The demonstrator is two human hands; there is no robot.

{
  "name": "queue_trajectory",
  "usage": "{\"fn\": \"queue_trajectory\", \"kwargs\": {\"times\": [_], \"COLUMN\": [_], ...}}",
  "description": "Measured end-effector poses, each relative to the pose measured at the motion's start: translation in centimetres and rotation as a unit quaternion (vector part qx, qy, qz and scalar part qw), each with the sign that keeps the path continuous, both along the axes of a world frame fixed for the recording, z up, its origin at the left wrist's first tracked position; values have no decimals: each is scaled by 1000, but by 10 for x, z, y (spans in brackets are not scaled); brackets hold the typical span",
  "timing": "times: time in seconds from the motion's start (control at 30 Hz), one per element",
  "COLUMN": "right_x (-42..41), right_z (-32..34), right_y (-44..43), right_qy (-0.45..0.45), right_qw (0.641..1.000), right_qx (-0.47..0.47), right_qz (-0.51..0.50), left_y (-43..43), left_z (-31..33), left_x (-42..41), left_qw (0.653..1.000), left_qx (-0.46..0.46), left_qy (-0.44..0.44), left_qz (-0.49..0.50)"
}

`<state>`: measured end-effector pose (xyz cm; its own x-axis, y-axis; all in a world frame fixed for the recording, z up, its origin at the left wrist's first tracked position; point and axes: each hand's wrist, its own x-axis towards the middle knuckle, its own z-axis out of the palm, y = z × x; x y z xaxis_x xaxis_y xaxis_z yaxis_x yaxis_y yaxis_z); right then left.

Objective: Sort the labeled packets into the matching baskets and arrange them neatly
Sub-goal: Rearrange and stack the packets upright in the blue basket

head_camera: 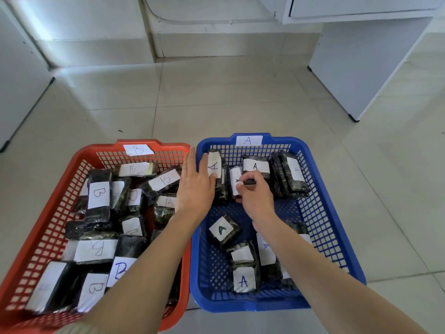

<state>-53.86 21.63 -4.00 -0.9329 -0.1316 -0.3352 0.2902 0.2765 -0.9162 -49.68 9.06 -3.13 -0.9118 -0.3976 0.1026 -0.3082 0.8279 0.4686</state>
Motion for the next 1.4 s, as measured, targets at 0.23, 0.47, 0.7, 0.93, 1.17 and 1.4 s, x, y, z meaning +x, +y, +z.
{"fn": "queue_trajectory", "kwargs": {"times": [0.23, 0.47, 0.7, 0.93, 1.17, 1.4], "right_x": [-2, -5, -15, -18, -16, -23], "right_z": [-6, -8, -22, -13, -10, -13], "right_y": [-12, -8, 0, -7, -2, 5], "right_qy": [-3, 193, 353, 458, 449, 456], "right_qw": [1000, 951, 814, 732, 710, 698], "right_qx": [13, 218, 398, 445, 479, 489], "right_qz": [3, 100, 233, 238, 254, 256], "left_y": [2, -2, -1, 0, 0, 0], "left_z": [6, -4, -1, 1, 2, 1], "left_x": [1, -4, -3, -3, -3, -3], "left_qw": [997, 986, 966, 970, 960, 963], "left_qx": [35, -107, -202, -191, -220, -203], "left_qy": [-69, -125, -152, -146, -168, -169], "left_qz": [21, -15, -50, -44, -50, -47]}}
